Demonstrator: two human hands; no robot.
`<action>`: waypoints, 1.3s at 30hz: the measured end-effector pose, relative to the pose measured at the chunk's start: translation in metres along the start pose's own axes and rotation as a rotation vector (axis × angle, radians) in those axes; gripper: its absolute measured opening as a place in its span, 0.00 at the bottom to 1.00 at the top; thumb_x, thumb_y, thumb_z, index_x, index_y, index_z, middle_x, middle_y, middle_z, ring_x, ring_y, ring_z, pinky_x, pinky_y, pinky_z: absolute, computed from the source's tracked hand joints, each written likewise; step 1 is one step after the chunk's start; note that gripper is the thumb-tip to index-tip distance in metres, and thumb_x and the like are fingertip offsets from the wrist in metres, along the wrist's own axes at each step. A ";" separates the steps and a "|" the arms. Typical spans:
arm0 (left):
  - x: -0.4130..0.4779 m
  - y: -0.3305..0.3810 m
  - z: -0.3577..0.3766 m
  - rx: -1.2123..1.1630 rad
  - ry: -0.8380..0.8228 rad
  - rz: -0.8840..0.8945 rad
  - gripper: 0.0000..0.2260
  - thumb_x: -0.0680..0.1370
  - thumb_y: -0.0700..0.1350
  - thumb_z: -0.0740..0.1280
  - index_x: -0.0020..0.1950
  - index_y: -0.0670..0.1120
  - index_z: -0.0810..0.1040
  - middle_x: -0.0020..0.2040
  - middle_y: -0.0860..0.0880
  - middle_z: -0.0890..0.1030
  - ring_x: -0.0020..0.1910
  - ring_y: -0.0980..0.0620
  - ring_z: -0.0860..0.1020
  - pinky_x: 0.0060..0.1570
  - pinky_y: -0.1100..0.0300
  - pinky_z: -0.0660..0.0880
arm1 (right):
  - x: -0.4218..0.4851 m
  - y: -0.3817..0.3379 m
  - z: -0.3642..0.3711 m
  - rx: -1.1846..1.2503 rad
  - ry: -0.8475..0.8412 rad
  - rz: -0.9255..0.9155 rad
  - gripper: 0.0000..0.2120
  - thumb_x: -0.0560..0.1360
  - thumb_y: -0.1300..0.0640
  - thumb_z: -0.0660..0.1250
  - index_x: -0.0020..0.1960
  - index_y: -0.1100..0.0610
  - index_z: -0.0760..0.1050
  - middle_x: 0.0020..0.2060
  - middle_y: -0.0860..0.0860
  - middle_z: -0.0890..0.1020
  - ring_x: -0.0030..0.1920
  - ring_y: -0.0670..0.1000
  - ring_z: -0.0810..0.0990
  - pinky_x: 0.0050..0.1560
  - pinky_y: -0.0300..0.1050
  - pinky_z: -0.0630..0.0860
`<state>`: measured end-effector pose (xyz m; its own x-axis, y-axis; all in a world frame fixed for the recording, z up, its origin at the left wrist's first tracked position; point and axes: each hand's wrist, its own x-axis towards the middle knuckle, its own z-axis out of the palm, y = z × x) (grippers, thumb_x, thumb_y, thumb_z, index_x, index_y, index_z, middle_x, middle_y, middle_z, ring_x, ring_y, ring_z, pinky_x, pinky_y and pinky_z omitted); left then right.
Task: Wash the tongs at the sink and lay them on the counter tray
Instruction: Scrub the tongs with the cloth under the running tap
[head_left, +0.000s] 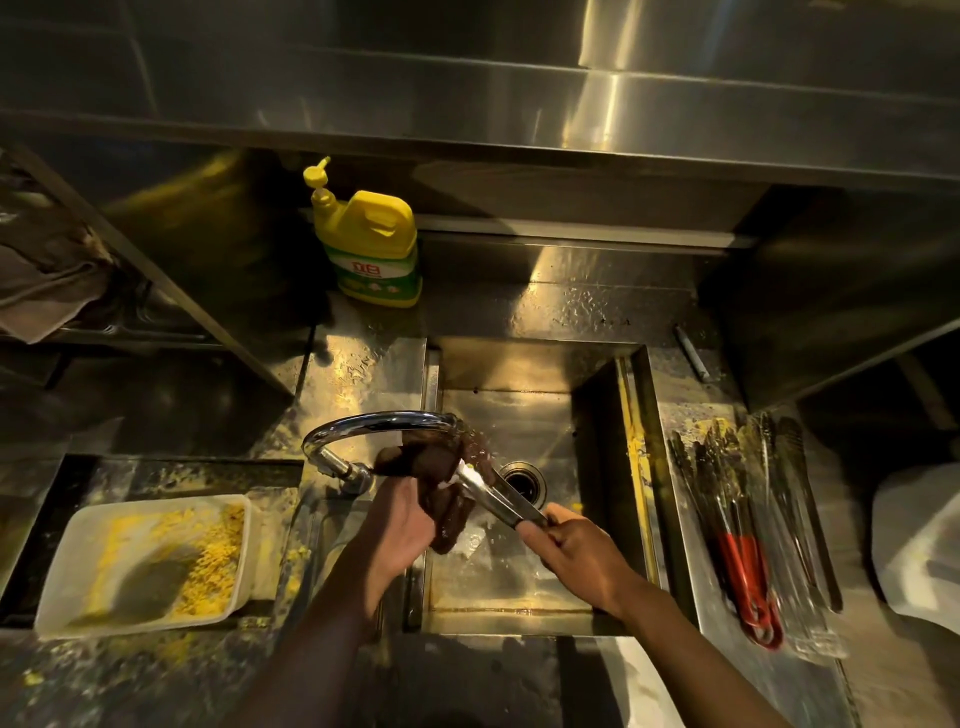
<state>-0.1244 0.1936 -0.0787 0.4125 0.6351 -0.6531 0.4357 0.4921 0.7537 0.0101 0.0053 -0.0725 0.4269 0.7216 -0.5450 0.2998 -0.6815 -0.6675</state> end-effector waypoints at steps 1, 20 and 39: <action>-0.007 0.009 0.002 -0.089 -0.116 -0.046 0.08 0.82 0.42 0.61 0.56 0.42 0.77 0.44 0.47 0.80 0.42 0.52 0.80 0.42 0.68 0.74 | 0.002 0.000 -0.001 -0.050 0.001 -0.012 0.31 0.75 0.30 0.55 0.42 0.56 0.80 0.39 0.42 0.73 0.37 0.43 0.75 0.43 0.40 0.70; 0.004 0.041 0.023 -0.170 0.042 -0.081 0.09 0.78 0.34 0.65 0.53 0.47 0.77 0.48 0.43 0.83 0.49 0.44 0.81 0.52 0.47 0.79 | 0.009 -0.010 -0.002 -0.291 0.131 -0.032 0.33 0.75 0.27 0.49 0.43 0.52 0.79 0.35 0.44 0.75 0.36 0.43 0.75 0.43 0.40 0.73; 0.014 0.032 -0.003 -0.651 0.132 -0.176 0.13 0.82 0.47 0.56 0.51 0.47 0.79 0.50 0.44 0.82 0.47 0.46 0.79 0.55 0.51 0.75 | -0.014 0.015 -0.057 -0.257 0.114 -0.039 0.38 0.69 0.19 0.45 0.43 0.46 0.81 0.54 0.47 0.82 0.50 0.46 0.81 0.54 0.45 0.78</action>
<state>-0.1074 0.2198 -0.0637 0.2602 0.5596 -0.7869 -0.0993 0.8261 0.5547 0.0573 -0.0219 -0.0458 0.5000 0.7394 -0.4509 0.5181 -0.6726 -0.5284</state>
